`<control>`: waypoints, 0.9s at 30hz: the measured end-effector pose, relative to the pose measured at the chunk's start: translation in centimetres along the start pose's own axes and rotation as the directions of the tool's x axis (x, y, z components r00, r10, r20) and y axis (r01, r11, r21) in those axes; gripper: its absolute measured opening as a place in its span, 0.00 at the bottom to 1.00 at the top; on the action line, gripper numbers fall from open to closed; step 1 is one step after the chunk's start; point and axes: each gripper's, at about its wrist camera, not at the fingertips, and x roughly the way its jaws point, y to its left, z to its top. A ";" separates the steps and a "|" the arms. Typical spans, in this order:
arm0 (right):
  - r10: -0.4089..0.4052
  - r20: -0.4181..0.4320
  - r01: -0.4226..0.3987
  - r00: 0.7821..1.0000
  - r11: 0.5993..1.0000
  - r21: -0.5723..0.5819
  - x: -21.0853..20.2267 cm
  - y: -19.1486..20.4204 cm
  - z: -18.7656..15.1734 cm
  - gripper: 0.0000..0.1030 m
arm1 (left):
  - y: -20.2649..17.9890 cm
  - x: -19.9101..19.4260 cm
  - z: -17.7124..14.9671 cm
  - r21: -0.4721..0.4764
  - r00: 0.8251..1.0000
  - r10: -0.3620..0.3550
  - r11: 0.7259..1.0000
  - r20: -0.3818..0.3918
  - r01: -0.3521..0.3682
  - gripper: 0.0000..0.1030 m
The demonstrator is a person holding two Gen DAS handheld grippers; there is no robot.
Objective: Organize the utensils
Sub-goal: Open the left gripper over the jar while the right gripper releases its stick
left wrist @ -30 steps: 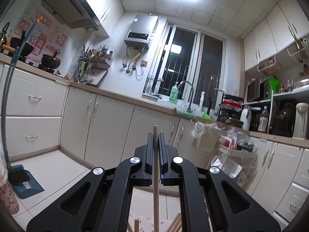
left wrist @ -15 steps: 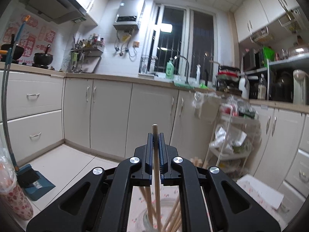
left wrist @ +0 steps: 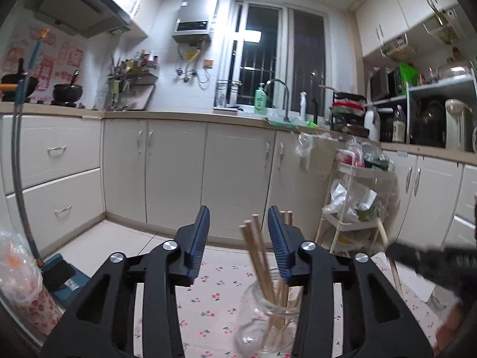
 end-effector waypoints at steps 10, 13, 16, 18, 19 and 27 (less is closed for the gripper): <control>-0.007 0.291 -0.012 0.957 0.998 0.066 3.2 2.2 3.9 0.06 | 4.3 -1.5 -2.8 -0.092 0.996 0.073 0.993 -0.059 -0.078 0.48; -0.018 0.317 0.004 0.948 0.999 0.045 4.3 3.1 4.1 0.06 | 5.4 -1.2 -3.2 -0.124 0.994 0.086 0.988 -0.073 -0.094 0.49; -0.031 0.341 0.032 0.940 0.999 0.003 5.5 4.1 3.8 0.06 | 6.3 -1.0 -3.4 -0.159 0.993 0.094 0.982 -0.077 -0.105 0.50; -0.036 0.356 0.051 0.934 0.998 -0.031 6.4 4.9 3.5 0.06 | 6.7 -1.0 -3.5 -0.172 0.992 0.096 0.979 -0.077 -0.108 0.51; -0.038 0.360 0.059 0.932 0.997 -0.045 6.8 5.2 3.3 0.06 | 6.8 -1.0 -3.5 -0.174 0.992 0.096 0.979 -0.079 -0.108 0.52; -0.063 0.371 0.130 0.926 0.979 -0.158 8.6 6.2 1.5 0.06 | 7.6 -0.6 -3.5 -0.208 0.992 0.085 0.973 -0.098 -0.104 0.53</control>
